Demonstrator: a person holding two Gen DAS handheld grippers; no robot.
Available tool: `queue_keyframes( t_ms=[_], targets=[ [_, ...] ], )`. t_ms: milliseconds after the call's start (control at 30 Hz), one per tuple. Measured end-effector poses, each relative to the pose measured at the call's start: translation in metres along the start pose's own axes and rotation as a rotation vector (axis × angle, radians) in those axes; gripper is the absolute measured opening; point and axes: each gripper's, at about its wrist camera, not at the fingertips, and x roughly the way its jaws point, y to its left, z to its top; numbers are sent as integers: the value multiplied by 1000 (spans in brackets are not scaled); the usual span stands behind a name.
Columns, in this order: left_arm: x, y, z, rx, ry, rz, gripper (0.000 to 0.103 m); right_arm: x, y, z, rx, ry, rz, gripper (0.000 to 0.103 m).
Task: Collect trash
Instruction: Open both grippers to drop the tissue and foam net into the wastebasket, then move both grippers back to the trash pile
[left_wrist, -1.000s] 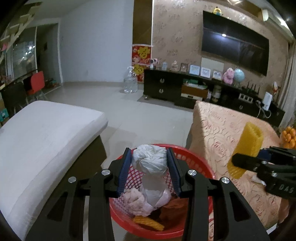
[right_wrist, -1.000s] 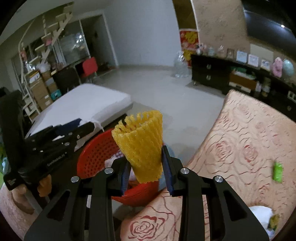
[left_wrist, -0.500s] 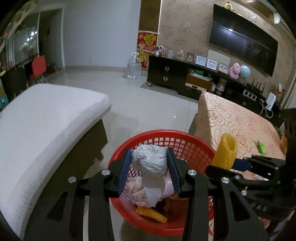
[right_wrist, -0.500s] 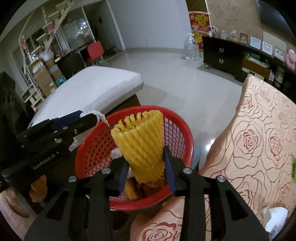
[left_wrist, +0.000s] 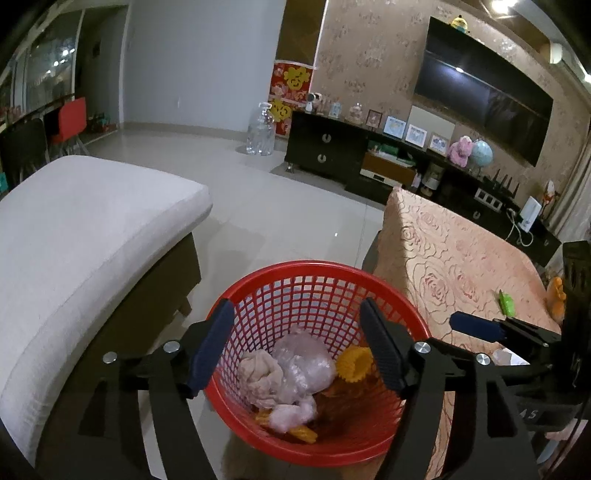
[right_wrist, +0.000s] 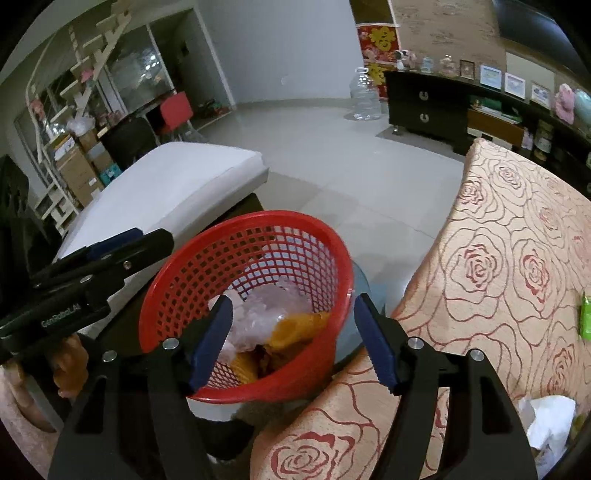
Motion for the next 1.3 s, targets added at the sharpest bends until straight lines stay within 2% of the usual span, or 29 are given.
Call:
queue_keyframes(
  t_ms=[133,333,500,667,933,1133,1300],
  targets=[
    [-3,-5,2,6,-30,-2,75,-15,-8,1,20,-33,-14,66],
    [-9,-16,0,35,-64,-9,78,-47,-29,-1,55,-100,-66,69],
    [-11,-30,-2,59,-73,-37,78,-81,-53,-12,90,-156,-149,70],
    [-12,-45,-3,87,-81,-63,78,-114,-80,-33,139,-207,-240,71],
    [-10,-73,-9,132,-75,-102,78,-164,-133,-76,288,-274,-390,75],
    [-5,-92,-18,181,-59,-121,78,-183,-162,-108,364,-277,-503,75],
    [-2,-109,-24,220,-42,-132,78,-187,-185,-131,438,-251,-539,75]
  ],
)
